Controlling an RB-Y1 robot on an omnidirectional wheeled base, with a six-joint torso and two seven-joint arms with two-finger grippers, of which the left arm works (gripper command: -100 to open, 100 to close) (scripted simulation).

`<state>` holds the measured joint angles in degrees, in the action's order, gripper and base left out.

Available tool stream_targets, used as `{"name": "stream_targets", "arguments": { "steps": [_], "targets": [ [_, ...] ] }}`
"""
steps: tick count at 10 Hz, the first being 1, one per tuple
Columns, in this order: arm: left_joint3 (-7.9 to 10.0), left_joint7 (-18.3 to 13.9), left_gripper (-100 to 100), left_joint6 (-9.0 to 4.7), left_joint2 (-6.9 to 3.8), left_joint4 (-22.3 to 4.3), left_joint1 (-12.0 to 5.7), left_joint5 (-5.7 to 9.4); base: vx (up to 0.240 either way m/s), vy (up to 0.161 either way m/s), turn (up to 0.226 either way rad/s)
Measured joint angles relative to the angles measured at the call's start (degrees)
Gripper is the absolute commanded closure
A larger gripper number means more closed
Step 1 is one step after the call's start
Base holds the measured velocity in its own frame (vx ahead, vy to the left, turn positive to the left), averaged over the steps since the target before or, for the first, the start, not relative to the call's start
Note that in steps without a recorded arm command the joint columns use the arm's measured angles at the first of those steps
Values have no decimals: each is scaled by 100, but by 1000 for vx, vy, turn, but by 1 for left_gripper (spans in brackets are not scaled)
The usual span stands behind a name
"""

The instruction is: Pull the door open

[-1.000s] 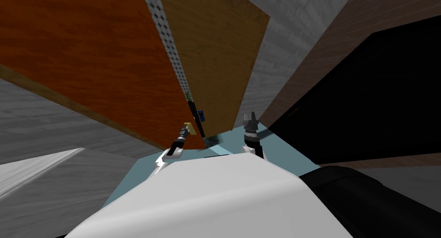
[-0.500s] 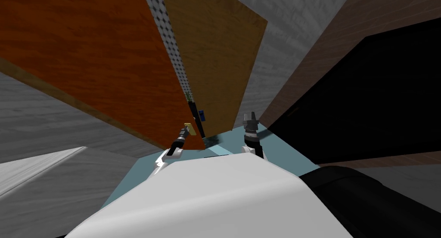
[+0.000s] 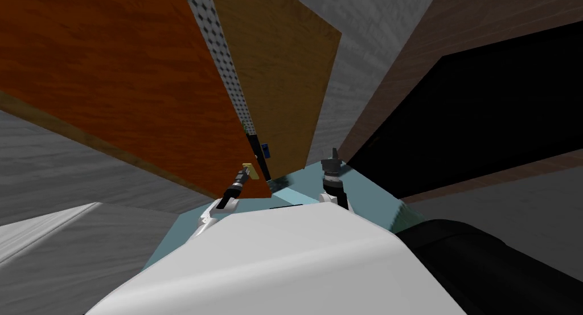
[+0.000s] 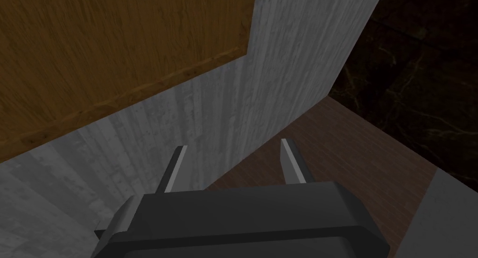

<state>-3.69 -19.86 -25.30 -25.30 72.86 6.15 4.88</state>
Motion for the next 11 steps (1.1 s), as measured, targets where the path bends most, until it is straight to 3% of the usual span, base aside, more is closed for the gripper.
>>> {"name": "stream_targets", "arguments": {
  "steps": [6,8,11],
  "targets": [
    [-390,-459,100,-366,-540,146,340,10,-194,107,-145],
    [-423,-505,100,-418,-602,140,395,9,-159,73,-131],
    [-501,-637,100,-642,-769,160,498,4,-162,113,-133]
  ]
}}
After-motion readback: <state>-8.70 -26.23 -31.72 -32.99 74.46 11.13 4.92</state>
